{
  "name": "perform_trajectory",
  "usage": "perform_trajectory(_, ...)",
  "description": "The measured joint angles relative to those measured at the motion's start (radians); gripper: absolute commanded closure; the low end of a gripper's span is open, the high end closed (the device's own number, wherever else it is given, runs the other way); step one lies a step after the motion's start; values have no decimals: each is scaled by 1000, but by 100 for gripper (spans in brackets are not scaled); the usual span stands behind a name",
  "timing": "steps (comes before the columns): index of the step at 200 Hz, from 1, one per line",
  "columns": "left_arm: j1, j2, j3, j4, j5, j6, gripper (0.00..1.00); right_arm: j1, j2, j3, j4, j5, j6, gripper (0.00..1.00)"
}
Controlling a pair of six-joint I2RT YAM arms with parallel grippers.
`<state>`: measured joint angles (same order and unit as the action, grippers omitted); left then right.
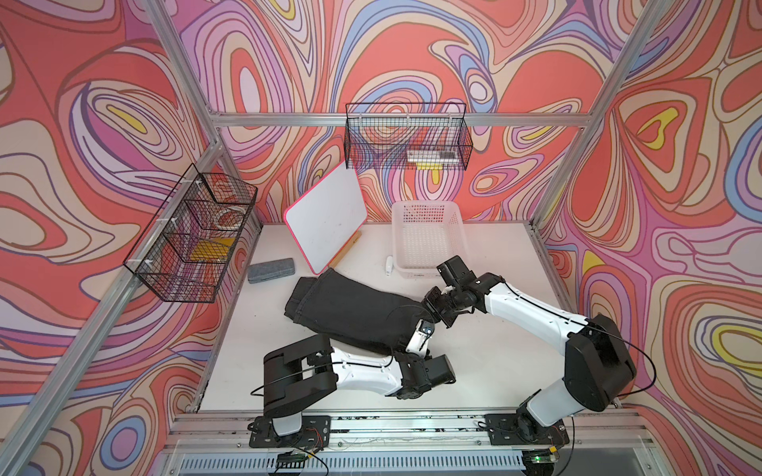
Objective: Roll up the long pants
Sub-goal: Roll the long pant at the center of the board.
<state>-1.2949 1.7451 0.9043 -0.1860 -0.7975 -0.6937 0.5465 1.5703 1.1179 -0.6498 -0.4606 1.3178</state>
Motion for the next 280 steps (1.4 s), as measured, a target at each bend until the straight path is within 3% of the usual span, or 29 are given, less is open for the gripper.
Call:
perform_trajectory(12,22,-54,-60,64,67,43,100,-3,0,-6,0,-8,-8,100)
perform_trajectory(26,64,-133,-129,154,201,84,100,-10,0,-9,-1,-13,-31,64)
perform_trajectory(49,170,-238,-240,270,469,87,100,-30,6,35,-39,6,-163,41)
perform_trajectory(69,262,-290,-298,313,698,57,100,-50,4,117,-58,49,-308,32)
perform_trajectory(108,369,-311,-316,352,1023,-16,100,-109,-90,113,-38,50,-514,29)
perform_trajectory(133,423,-311,-344,406,1159,-85,100,-115,-160,-33,-7,2,-578,36)
perform_trajectory(171,492,-344,-348,386,1286,-127,100,-113,-272,-213,24,-81,-673,67)
perform_trajectory(211,534,-356,-313,303,1374,-114,100,-113,-419,-327,194,-220,-732,85)
perform_trajectory(239,537,-364,-302,251,1405,-91,100,-98,-325,-340,315,-283,-761,90)
perform_trajectory(280,544,-417,-307,188,1432,-82,100,6,-94,-282,402,-296,-838,94)
